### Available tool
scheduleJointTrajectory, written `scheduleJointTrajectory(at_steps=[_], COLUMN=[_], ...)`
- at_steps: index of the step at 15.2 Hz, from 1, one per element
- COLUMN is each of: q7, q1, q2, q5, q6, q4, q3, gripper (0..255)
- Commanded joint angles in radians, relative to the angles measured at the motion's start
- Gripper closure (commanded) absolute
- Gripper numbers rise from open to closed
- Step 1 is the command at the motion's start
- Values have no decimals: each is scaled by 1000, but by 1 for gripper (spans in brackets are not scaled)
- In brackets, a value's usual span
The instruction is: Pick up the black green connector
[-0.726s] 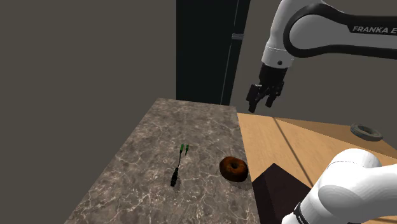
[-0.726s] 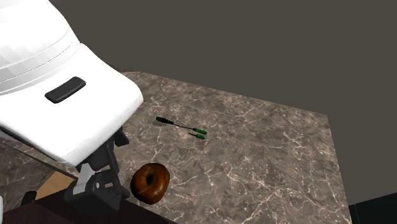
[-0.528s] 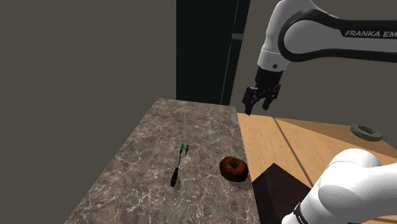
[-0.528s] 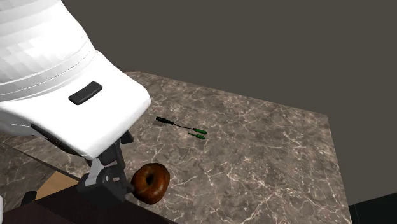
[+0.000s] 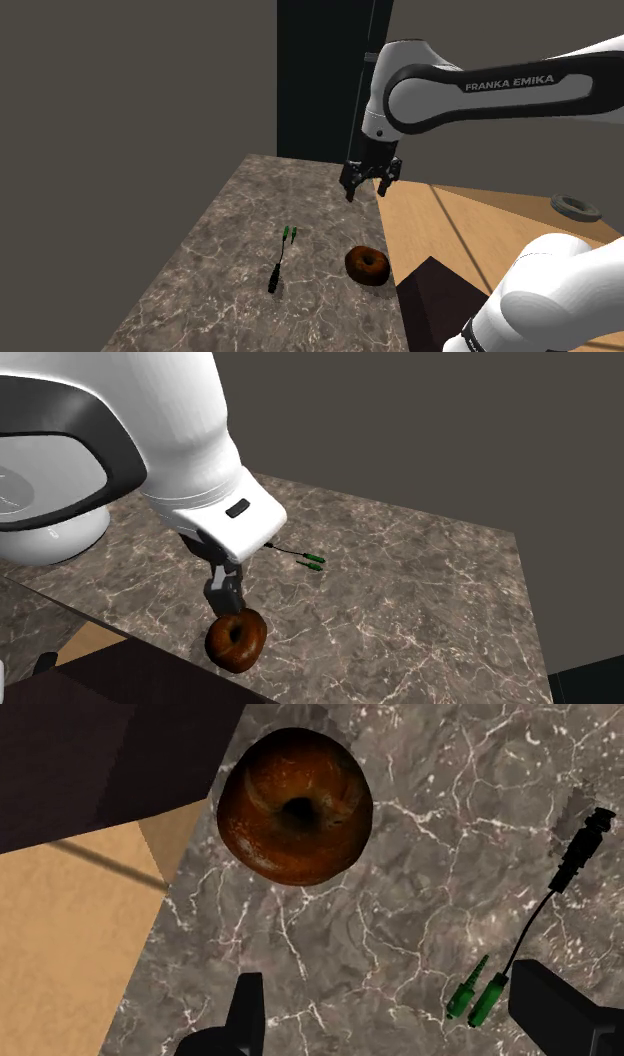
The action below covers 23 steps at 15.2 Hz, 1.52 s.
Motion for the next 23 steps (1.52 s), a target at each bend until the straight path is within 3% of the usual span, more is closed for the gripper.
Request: scheduleJointTrajectory(at_steps=[1, 10, 18, 23], q7=[62, 303, 537, 557], q1=[5, -3, 4, 13], q2=[48, 370, 700, 763], q5=[28, 80, 21, 3], q6=[52, 298, 469, 531], q4=[-3, 79, 244, 244], q3=[34, 160, 216, 212], gripper=[0, 0, 0, 0])
